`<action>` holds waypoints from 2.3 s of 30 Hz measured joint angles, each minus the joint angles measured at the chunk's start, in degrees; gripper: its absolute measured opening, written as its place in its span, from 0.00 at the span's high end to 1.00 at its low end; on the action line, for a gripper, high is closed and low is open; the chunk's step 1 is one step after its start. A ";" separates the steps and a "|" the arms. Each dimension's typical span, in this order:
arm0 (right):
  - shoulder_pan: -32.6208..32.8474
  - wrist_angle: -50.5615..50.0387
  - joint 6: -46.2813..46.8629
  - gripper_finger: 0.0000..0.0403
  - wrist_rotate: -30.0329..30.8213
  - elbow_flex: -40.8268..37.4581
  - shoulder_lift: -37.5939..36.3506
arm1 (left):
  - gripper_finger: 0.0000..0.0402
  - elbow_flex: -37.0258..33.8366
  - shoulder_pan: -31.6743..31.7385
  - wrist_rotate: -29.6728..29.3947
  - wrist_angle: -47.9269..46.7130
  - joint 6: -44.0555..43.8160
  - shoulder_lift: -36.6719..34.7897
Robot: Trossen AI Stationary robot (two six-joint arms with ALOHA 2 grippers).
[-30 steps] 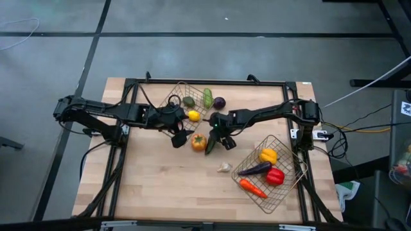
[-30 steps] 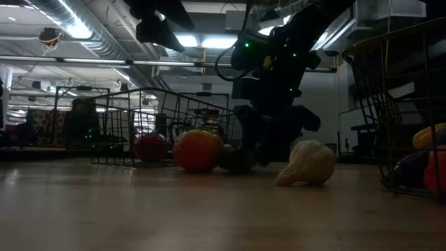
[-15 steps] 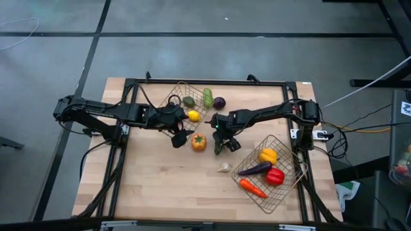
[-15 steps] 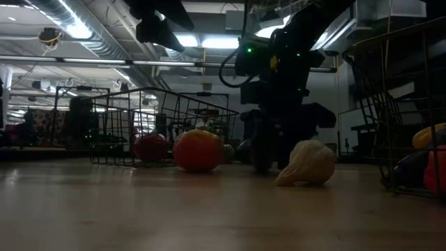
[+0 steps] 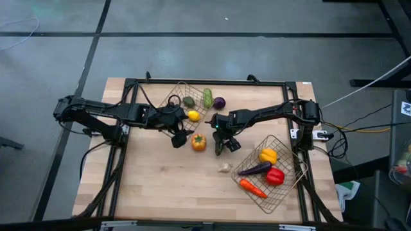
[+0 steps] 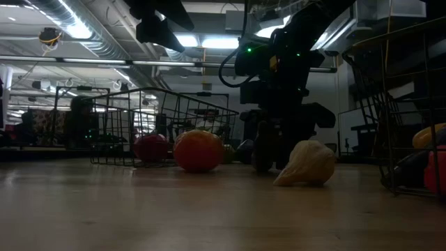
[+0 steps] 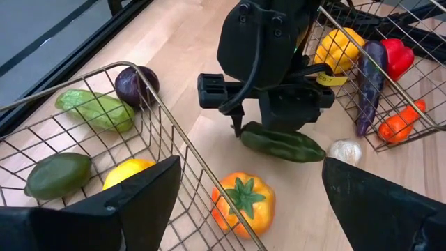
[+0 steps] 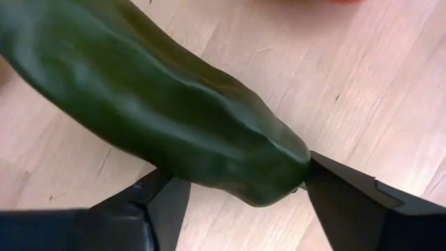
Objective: Sort produce into baskets
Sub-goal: Put the green chili pepper into the bottom basket
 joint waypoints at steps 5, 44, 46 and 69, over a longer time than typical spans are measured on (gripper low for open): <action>0.00 0.06 1.37 0.47 -0.01 0.00 -0.02 | 0.15 0.00 0.00 0.00 0.00 0.00 0.01; 0.00 -1.84 4.33 0.70 -7.93 0.02 -6.41 | 0.15 -0.02 0.01 0.05 -0.31 -0.48 0.01; 0.00 -2.98 4.60 0.70 -7.93 0.02 -8.84 | 0.15 -0.02 0.02 0.06 -0.33 -0.48 0.01; 15.36 -23.07 24.23 0.70 -4.22 0.04 -30.03 | 0.15 -0.02 0.01 0.04 -0.08 -0.44 0.00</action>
